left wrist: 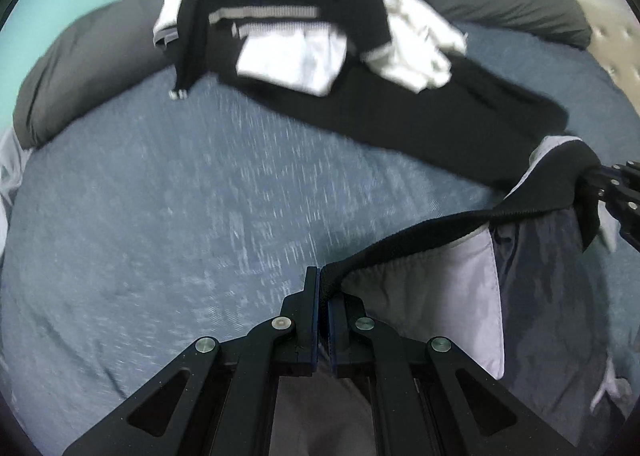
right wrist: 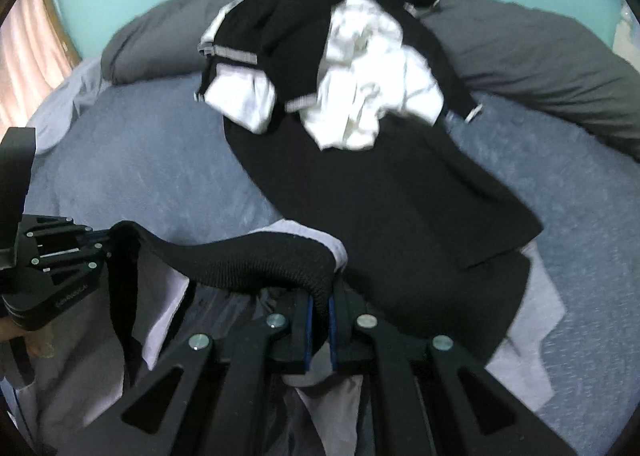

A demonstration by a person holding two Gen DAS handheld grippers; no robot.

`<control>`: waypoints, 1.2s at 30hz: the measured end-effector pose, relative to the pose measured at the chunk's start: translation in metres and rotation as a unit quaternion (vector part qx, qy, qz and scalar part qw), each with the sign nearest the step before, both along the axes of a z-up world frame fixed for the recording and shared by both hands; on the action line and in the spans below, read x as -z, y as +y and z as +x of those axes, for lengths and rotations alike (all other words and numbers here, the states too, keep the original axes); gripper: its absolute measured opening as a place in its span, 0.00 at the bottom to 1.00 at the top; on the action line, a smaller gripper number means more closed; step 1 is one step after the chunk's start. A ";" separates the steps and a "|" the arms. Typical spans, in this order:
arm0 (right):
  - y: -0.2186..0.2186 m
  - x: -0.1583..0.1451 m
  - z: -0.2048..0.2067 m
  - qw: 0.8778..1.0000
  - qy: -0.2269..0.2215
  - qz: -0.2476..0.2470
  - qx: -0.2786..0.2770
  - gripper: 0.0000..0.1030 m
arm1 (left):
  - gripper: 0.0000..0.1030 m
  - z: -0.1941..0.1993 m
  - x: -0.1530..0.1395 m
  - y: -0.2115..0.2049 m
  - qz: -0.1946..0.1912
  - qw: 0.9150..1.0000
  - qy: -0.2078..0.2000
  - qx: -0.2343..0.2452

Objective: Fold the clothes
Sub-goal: 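Swing the hanging jacket forward and lay it flat on the bed with both grippers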

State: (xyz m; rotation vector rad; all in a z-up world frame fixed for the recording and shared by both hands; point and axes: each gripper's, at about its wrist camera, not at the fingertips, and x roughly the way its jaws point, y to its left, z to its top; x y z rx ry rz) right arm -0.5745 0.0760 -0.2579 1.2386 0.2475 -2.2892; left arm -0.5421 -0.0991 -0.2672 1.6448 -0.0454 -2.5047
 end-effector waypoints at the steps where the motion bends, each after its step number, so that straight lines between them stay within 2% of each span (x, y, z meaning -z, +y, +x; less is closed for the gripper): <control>1: -0.002 0.008 -0.002 1.000 -0.007 0.008 -0.001 0.05 | 0.03 0.000 0.006 0.001 0.000 1.000 -0.003 0.001; 4: -0.002 0.024 -0.003 1.000 -0.027 0.010 0.006 0.06 | 0.04 0.001 0.021 0.004 -0.001 1.000 -0.013 0.005; 7: 0.004 0.026 -0.003 0.999 -0.037 0.002 0.018 0.12 | 0.09 0.007 0.018 0.001 0.029 1.000 -0.009 0.006; 8: 0.008 0.022 0.000 0.999 -0.034 -0.003 0.018 0.22 | 0.15 0.009 0.013 -0.002 0.044 0.999 -0.005 0.003; 9: 0.013 0.016 0.003 0.999 -0.027 -0.007 0.025 0.39 | 0.26 0.013 0.007 -0.007 0.064 0.998 0.001 -0.002; 11: 0.025 0.004 0.010 0.999 -0.022 -0.021 0.035 0.46 | 0.46 0.023 -0.007 -0.018 0.103 0.995 0.013 -0.016; 13: 0.040 -0.009 0.020 0.998 -0.026 -0.051 0.037 0.50 | 0.47 0.037 -0.022 -0.026 0.113 0.993 0.031 -0.025; 14: 0.049 -0.015 0.027 0.997 -0.024 -0.058 0.041 0.57 | 0.48 0.044 -0.029 -0.030 0.115 0.992 0.037 -0.027; 22: 0.116 -0.037 0.080 0.993 -0.047 -0.096 0.052 0.57 | 0.48 0.123 -0.061 -0.058 0.155 0.986 0.052 -0.044; 25: 0.149 -0.037 0.111 0.993 -0.050 -0.095 0.052 0.57 | 0.49 0.160 -0.068 -0.059 0.155 0.985 0.056 -0.044; 30: 0.198 -0.016 0.165 0.991 -0.090 -0.078 0.053 0.57 | 0.49 0.223 -0.079 -0.059 0.156 0.985 0.062 -0.045; 36: 0.237 0.003 0.215 0.988 -0.122 -0.072 0.060 0.57 | 0.50 0.290 -0.090 -0.055 0.154 0.985 0.061 -0.043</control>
